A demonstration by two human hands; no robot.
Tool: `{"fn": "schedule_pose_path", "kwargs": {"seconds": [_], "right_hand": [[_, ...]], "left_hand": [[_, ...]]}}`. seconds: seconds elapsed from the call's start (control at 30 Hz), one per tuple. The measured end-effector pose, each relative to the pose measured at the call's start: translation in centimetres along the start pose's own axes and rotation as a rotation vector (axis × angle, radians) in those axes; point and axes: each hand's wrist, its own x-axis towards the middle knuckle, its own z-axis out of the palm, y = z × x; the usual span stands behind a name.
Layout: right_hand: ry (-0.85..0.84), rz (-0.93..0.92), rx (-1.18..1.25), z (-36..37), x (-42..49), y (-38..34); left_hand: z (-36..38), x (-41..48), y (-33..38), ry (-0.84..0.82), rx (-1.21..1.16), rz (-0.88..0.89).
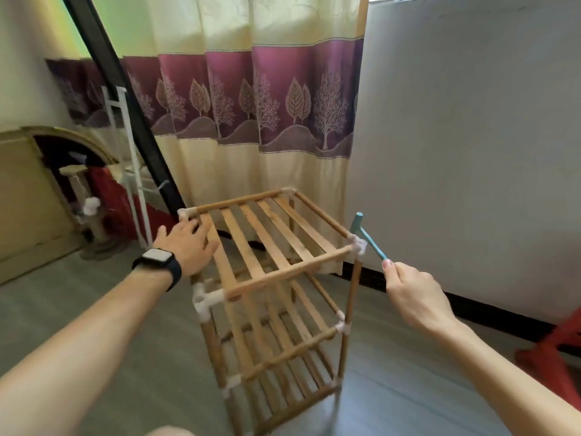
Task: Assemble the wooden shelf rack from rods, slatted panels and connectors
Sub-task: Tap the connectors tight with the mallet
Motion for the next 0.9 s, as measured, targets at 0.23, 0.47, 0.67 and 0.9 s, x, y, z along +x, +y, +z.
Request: {"fn": "schedule_pose_path", "kwargs": {"seconds": [0.23, 0.47, 0.67, 0.9], "right_hand": [[0.088, -0.119, -0.027, 0.0, -2.6, -0.7], [-0.052, -0.13, -0.307, -0.7, -5.0, 0.5], [0.019, -0.171, -0.271, -3.6, -4.9, -1.2], [0.174, -0.267, 0.029, -2.1, -5.4, -1.0]], "left_hand": [[-0.7, -3.4, 13.9, -0.015, -0.358, 0.309], [3.2, -3.9, 18.3, 0.143, -0.254, 0.208], [3.0, -4.0, 18.1, 0.158, -0.268, 0.21], [2.8, -4.3, 18.0, 0.137, -0.27, 0.197]]}}
